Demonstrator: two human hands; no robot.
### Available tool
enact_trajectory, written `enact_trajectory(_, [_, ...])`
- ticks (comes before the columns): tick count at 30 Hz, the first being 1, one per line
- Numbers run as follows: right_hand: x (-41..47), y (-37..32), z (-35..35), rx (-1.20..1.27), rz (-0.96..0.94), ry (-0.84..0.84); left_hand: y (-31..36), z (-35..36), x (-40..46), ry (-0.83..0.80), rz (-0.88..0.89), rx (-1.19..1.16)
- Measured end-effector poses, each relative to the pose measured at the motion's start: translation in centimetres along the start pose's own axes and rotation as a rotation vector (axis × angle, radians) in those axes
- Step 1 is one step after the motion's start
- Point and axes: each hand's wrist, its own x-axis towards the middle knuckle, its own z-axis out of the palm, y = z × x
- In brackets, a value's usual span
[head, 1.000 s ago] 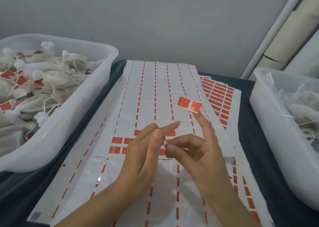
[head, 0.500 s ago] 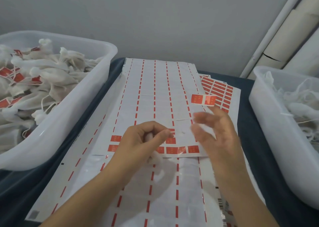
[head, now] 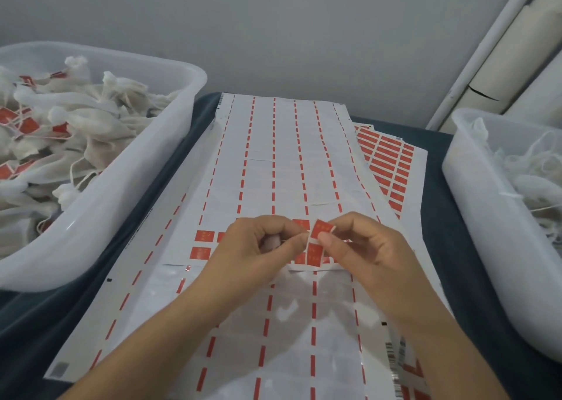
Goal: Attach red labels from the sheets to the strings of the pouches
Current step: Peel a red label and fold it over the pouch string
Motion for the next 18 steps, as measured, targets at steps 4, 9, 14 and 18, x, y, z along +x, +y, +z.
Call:
enact_trajectory(4, [0.09, 0.15, -0.12, -0.064, -0.026, 0.03, -0.06, 0.06, 0.06, -0.007, -0.028, -0.016])
enact_trajectory(9, [0.07, 0.19, -0.06, -0.104, -0.061, 0.029, 0.03, 0.03, 0.04, -0.028, -0.049, -0.033])
enact_trajectory(14, [0.06, 0.23, 0.13, -0.156, -0.085, 0.046, 0.03, 0.07, -0.01, -0.027, -0.082, -0.088])
enact_trajectory(18, [0.03, 0.23, 0.31, -0.184, -0.086, 0.058, -0.08, 0.14, -0.03, -0.02, -0.05, -0.046])
